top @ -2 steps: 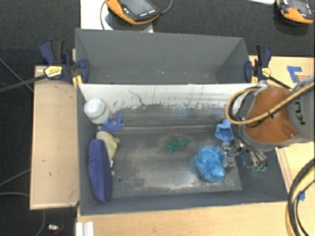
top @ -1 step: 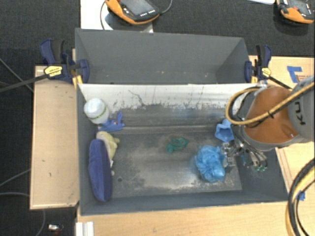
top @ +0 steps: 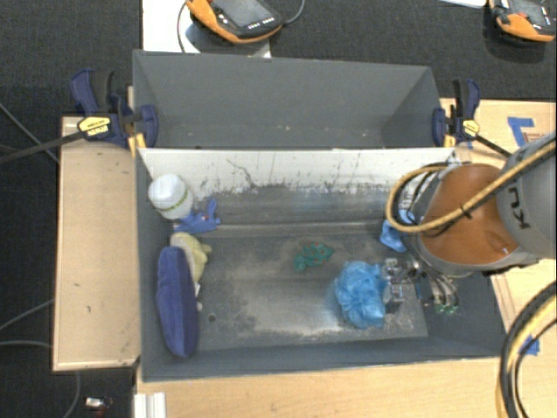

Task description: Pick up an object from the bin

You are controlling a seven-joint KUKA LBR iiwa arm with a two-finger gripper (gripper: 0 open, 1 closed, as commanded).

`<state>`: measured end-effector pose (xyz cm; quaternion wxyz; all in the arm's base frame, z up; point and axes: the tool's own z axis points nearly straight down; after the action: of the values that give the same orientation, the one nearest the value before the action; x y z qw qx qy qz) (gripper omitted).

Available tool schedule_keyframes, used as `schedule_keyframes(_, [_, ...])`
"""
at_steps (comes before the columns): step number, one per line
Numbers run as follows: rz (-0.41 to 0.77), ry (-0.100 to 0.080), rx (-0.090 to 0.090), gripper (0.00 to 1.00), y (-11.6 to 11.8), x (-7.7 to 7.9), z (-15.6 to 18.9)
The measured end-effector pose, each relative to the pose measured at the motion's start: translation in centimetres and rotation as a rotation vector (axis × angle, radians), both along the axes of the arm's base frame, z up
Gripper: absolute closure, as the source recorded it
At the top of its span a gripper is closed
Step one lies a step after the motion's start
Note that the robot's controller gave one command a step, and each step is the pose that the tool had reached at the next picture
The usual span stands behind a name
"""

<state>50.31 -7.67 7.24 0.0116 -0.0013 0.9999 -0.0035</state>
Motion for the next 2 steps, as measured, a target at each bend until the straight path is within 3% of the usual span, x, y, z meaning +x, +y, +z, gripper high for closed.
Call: schedule_keyframes(2, [-0.103, -0.005, 0.003, 1.00, 1.73, -1.08, -0.01])
